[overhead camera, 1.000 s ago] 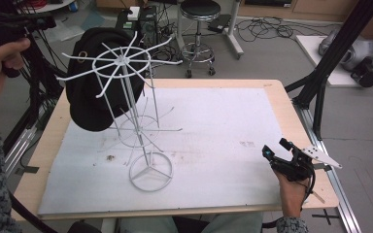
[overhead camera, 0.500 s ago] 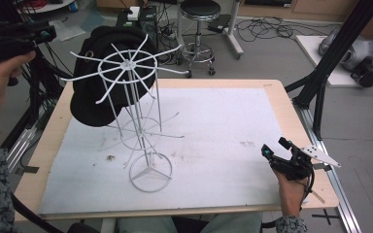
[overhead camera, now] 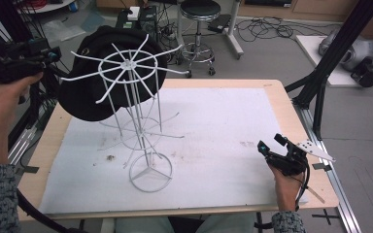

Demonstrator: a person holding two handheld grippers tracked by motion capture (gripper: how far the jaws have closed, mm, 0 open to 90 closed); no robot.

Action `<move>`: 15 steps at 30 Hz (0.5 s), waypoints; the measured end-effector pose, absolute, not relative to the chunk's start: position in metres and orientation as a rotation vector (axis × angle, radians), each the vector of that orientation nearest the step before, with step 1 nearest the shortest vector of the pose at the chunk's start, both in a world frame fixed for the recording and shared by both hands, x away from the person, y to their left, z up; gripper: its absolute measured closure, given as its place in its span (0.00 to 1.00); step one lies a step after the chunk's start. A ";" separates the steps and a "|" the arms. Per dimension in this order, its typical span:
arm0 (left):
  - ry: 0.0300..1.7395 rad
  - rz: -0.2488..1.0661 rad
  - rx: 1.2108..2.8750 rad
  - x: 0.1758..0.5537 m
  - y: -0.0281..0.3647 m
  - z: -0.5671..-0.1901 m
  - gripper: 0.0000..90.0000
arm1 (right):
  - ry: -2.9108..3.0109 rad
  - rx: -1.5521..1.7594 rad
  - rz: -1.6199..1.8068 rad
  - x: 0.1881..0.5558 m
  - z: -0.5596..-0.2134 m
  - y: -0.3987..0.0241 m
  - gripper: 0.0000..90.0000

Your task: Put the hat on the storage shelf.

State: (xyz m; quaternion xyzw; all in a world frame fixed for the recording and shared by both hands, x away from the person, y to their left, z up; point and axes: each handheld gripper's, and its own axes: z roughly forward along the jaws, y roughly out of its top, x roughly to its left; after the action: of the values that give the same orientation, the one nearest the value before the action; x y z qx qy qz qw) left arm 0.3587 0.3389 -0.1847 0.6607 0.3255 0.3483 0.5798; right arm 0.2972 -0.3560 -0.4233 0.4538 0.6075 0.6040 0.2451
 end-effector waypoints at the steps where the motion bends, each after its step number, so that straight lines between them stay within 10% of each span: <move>1: 0.770 0.819 1.543 0.358 0.339 -0.188 0.52 | 1.659 1.232 1.653 0.299 -0.423 -0.355 0.14; 15: 0.902 0.874 1.459 0.340 0.347 -0.237 0.38 | 1.707 1.194 1.671 0.317 -0.422 -0.338 0.14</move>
State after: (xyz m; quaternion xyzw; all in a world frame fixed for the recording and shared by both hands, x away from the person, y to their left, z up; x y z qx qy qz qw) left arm 0.3399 0.3473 -0.2366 0.6219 0.3846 0.3724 0.5715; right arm 0.3167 -0.3376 -0.4220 0.4347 0.6217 0.6083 0.2334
